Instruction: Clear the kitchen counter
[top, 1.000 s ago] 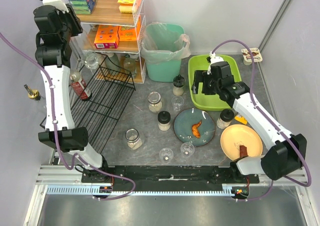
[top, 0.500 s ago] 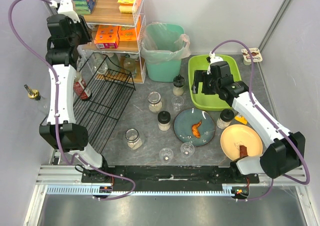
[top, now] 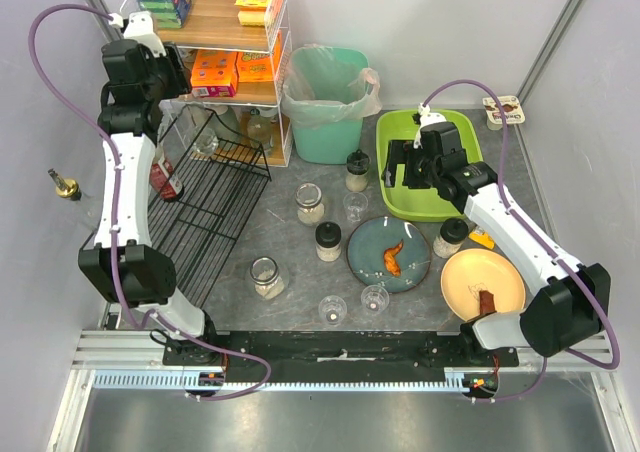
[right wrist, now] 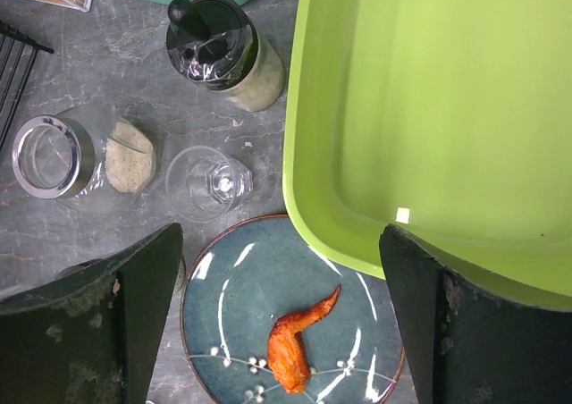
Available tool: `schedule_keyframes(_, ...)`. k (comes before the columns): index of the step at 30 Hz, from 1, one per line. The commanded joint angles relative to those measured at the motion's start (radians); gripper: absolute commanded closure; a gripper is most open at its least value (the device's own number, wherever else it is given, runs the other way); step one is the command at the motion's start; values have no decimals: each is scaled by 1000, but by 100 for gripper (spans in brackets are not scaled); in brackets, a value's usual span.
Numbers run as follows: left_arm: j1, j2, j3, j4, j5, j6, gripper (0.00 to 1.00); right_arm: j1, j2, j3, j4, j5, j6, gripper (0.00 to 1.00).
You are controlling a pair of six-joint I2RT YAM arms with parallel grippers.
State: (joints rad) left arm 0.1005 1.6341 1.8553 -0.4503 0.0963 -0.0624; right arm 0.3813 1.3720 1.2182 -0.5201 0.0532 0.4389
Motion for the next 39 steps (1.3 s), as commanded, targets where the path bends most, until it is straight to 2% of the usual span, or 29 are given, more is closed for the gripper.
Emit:
schedule_keyframes(1,4,-79,-19,85,28,32,33,-4,-11,29,37,-22,12,2)
schedule_keyframes(4,4,-97,-24,90,31,36,14,-4,-14,32,35,-49,8,2)
schedule_keyframes(7,5,-121,-18,87,23,41,6,-4,-17,32,35,-50,3,2)
schedule_keyframes(11,4,-154,25,29,31,15,4,-4,-28,29,37,-50,-3,2)
schedule_keyframes(15,4,-209,39,-22,115,-53,5,-5,-37,21,37,-50,0,2)
schedule_keyframes(21,-1,-290,30,-126,409,-56,5,-5,-57,3,37,-81,7,2)
schedule_keyframes(27,-39,-368,-94,-208,638,-34,5,-4,-82,-26,43,-92,18,2)
schedule_keyframes(30,-143,-401,-189,-215,663,-24,5,-4,-80,-39,43,-105,30,2)
schedule_keyframes(34,-365,-433,-323,-235,547,56,5,-2,-86,-52,46,-115,46,2)
schedule_keyframes(39,-536,-431,-470,-223,485,58,5,-4,-102,-74,49,-105,52,2)
